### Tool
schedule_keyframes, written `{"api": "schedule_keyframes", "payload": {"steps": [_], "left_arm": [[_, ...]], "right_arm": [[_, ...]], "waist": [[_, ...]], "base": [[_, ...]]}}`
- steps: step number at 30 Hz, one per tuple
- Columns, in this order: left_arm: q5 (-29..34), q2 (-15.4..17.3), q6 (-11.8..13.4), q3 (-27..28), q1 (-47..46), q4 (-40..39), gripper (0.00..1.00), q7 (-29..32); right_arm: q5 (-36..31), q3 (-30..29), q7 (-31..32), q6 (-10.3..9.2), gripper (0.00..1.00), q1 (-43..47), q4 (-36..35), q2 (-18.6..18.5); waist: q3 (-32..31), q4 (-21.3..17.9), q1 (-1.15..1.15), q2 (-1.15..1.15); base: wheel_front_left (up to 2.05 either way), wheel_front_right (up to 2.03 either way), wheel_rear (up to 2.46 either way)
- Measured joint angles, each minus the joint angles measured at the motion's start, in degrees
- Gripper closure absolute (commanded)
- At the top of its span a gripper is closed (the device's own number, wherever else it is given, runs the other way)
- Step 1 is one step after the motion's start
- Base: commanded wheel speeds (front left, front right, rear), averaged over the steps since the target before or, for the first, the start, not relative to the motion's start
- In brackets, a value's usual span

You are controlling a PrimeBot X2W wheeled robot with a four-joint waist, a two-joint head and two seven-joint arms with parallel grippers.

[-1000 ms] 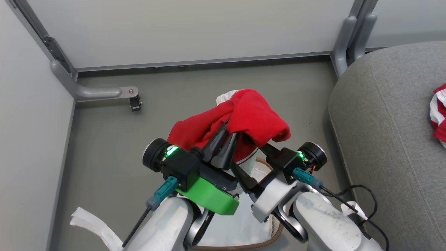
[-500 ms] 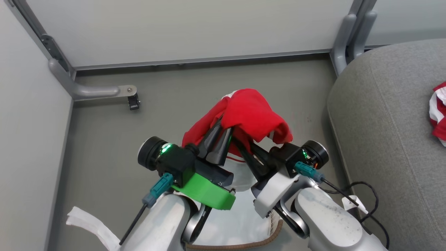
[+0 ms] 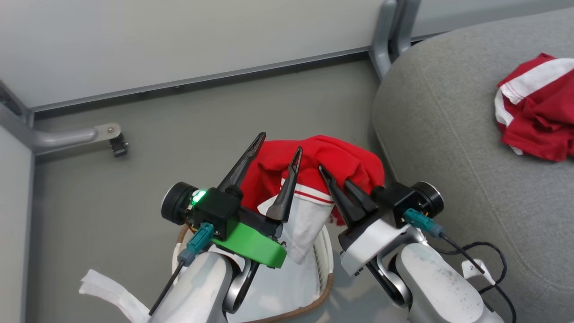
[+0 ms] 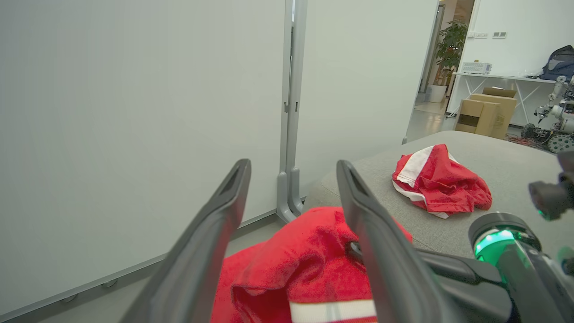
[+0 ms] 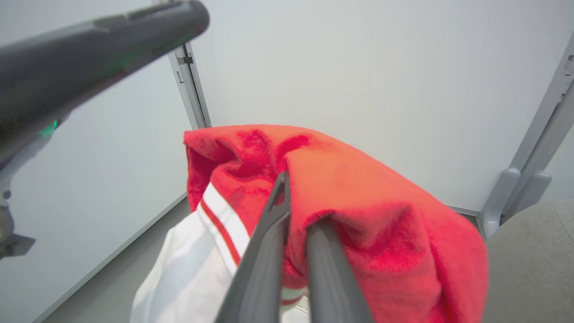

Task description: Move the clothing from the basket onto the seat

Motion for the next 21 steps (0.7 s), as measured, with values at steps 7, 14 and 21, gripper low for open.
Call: {"api": "schedule_keyframes", "payload": {"steps": [7,14,21], "left_arm": [[1.72,0.0,-0.74,1.18,0.31,0.94,0.0,0.0],[3.42,-0.03,-1.32,1.8,0.3,2.11,0.0,0.0],[5.86,0.07,-1.71,2.4,0.35,3.35,0.0,-0.01]], "right_arm": [[-0.26,-2.26,0.0,0.0,1.0,1.37,-1.71,0.01],[0.59,-4.59,0.0,0.0,1.0,3.08,-3.1,0.0],[1.62,-6.92,0.0,0.0,1.0,4.4,-5.05,-0.01]], "waist": [[0.78,-6.8,0.0,0.0],[1.85,-13.95,0.0,0.0],[3.24,-20.56,0.0,0.0]], "base": [[0.0,0.0,0.0],[0.0,0.0,0.0],[0.0,0.0,0.0]]}}
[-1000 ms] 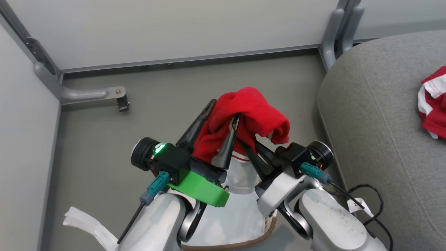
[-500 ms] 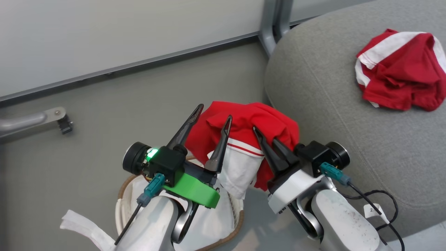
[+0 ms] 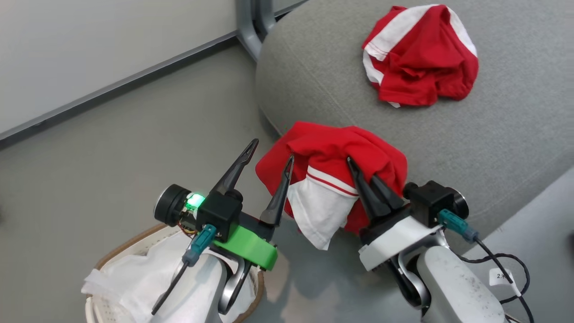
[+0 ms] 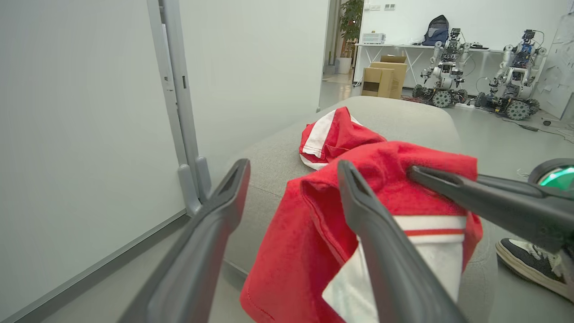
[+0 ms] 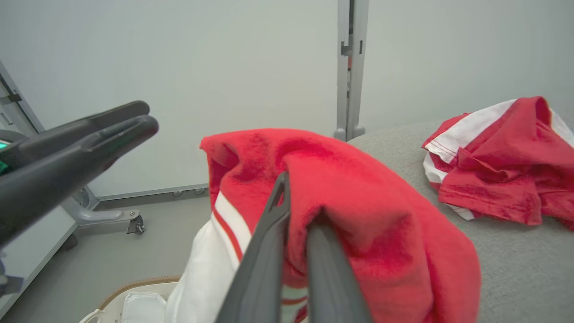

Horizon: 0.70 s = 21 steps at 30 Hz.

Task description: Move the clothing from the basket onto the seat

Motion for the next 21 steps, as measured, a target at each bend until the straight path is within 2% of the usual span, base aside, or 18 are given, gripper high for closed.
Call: {"api": "schedule_keyframes", "payload": {"steps": [5,11,18,21], "left_arm": [[0.35,0.02,-0.19,-1.78,-0.05,1.24,0.0,0.0],[-0.22,0.48,-0.19,-3.81,-0.78,2.2,0.0,0.01],[0.15,1.93,-0.2,-3.67,-0.83,2.5,0.0,0.01],[0.53,2.6,-0.2,-3.47,-0.9,2.52,0.0,0.01]], "right_arm": [[-0.57,-3.04,0.0,0.0,1.0,1.54,-1.7,-0.03],[-2.29,-4.46,0.0,0.0,1.0,1.59,-2.7,0.0],[-6.44,-7.24,0.0,0.0,1.0,-6.04,-2.68,-0.29],[-7.92,-9.33,0.0,0.0,1.0,-11.29,-2.41,-3.25]], "waist": [[1.31,-3.23,0.0,0.0],[3.17,-4.49,0.0,0.0],[5.82,-4.76,0.0,0.0],[7.34,-4.6,0.0,0.0]], "base": [[0.0,0.0,0.0],[0.0,0.0,0.0],[0.0,0.0,0.0],[0.0,0.0,0.0]]}}
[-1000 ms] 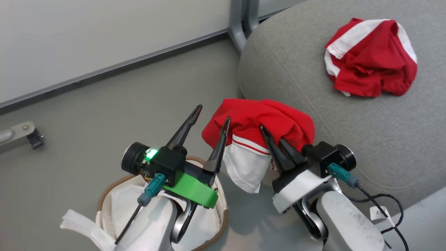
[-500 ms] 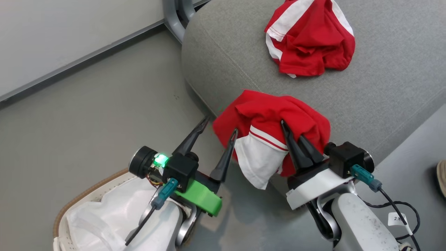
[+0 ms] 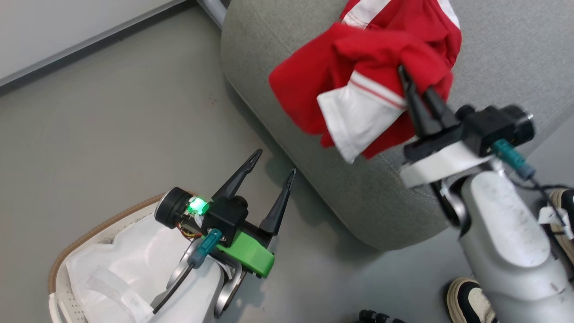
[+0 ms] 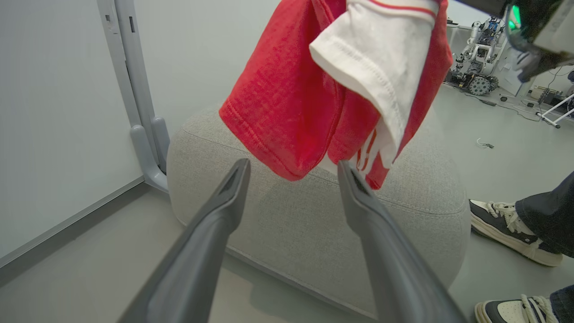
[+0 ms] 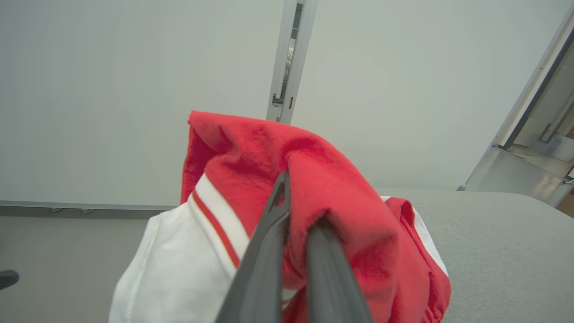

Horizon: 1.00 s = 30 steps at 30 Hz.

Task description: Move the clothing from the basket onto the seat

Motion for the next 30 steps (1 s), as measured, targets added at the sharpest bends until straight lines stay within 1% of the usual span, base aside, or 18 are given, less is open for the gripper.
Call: {"api": "schedule_keyframes", "payload": {"steps": [5,8,9,14,18,21,24,25,26,30], "left_arm": [[0.53,0.71,0.0,-0.83,-1.53,0.07,0.0,0.0],[0.75,0.85,0.0,-0.86,-2.67,0.0,0.0,-0.01],[0.93,0.96,0.0,-0.76,-2.83,0.0,0.0,-0.01],[1.08,1.47,0.0,-0.82,-3.91,0.04,0.0,-0.01],[1.44,1.66,0.0,-0.97,-5.16,0.0,0.0,-0.01],[1.62,1.93,0.0,-0.79,-6.06,-0.02,0.0,-0.01],[1.91,2.3,0.0,-0.48,-6.74,0.09,0.0,-0.01],[1.93,2.33,-0.01,-0.2,-6.97,0.1,0.0,-0.01],[1.97,2.47,-0.01,0.46,-7.14,0.15,0.0,-0.01],[2.2,2.74,-0.01,1.94,-7.11,0.47,0.0,0.0]], "right_arm": [[-1.51,-4.05,-0.01,0.01,1.0,-8.35,0.38,-6.14],[-2.37,-7.03,0.0,0.01,1.0,-12.85,1.21,-10.78],[-2.59,-7.97,-0.01,0.01,1.0,-13.94,1.62,-11.78],[-5.41,-13.46,-0.01,0.01,1.0,-18.64,7.11,-16.8],[-7.49,-19.52,-0.01,0.01,1.0,-21.07,12.71,-18.81],[-9.4,-24.16,-0.01,0.01,1.0,-22.28,16.55,-19.37],[-11.22,-28.83,-0.01,0.01,1.0,-22.71,21.08,-19.16],[-11.68,-30.44,-0.01,0.01,0.35,-22.84,22.45,-18.61],[-12.54,-32.39,0.0,0.01,0.0,-22.85,24.14,-17.39],[-13.79,-33.66,-0.01,0.01,0.0,-21.44,24.31,-14.24]], "waist": [[2.71,1.3,0.0,0.0],[4.32,2.85,0.0,0.0],[4.75,3.27,0.0,0.0],[7.32,5.95,0.0,0.0],[9.29,8.15,0.0,0.0],[10.8,9.71,0.0,0.0],[12.25,11.23,0.0,0.0],[12.72,11.75,0.0,0.0],[13.48,12.67,0.0,0.0],[14.55,14.2,0.0,0.0]], "base": [[0.0,0.0,0.0],[0.0,0.0,0.0],[0.0,0.0,0.0],[0.0,0.0,0.0],[0.0,0.0,0.0],[0.0,0.0,0.0],[0.0,0.0,0.0],[0.0,0.0,0.0],[0.0,0.0,0.0],[0.0,0.0,0.0]]}}
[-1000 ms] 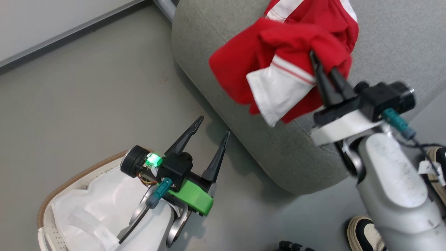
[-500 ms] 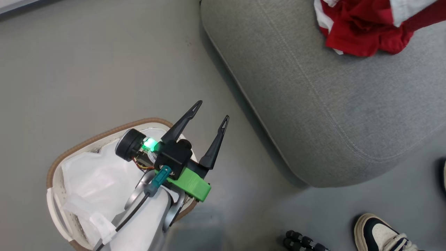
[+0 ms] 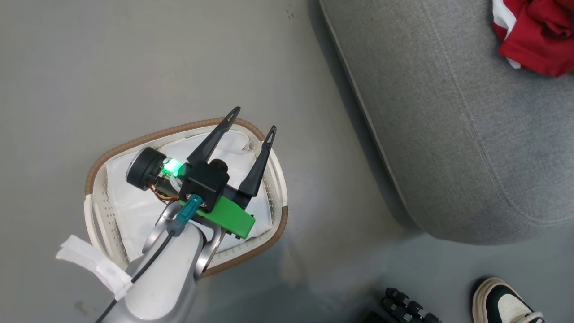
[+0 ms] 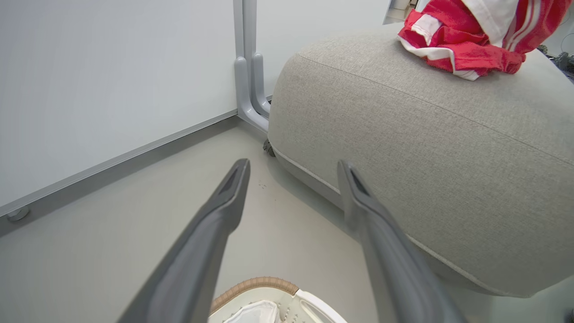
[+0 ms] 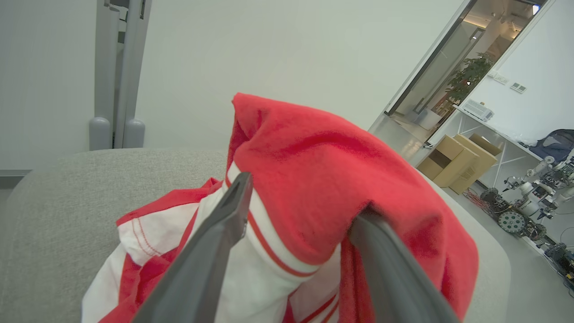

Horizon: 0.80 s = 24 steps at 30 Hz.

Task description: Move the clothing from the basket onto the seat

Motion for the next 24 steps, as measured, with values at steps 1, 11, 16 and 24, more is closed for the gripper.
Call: {"api": "schedule_keyframes", "payload": {"steps": [1,11,16,24], "left_arm": [[0.08,0.09,-0.02,0.56,0.04,0.09,0.0,-0.01],[0.27,-0.22,0.37,5.71,2.11,0.75,0.0,0.0],[0.37,-1.24,0.81,8.12,3.95,1.11,0.0,0.0],[0.71,-2.7,1.51,11.81,7.42,1.33,0.0,0.0]], "right_arm": [[-0.05,-0.16,0.0,0.0,0.0,1.01,-0.27,0.81],[0.73,3.64,0.0,0.0,0.0,12.01,-4.41,7.53],[3.33,11.06,0.0,0.0,0.0,17.03,-7.6,8.54],[8.81,17.94,0.0,0.0,0.0,22.16,-12.83,9.96]], "waist": [[0.09,0.3,0.0,0.0],[-3.26,0.77,0.0,0.0],[-5.7,1.34,0.0,0.0],[-9.63,3.82,0.0,0.0]], "base": [[0.0,0.0,0.0],[0.0,0.0,0.0],[0.0,0.0,0.0],[0.0,0.0,0.0]]}}
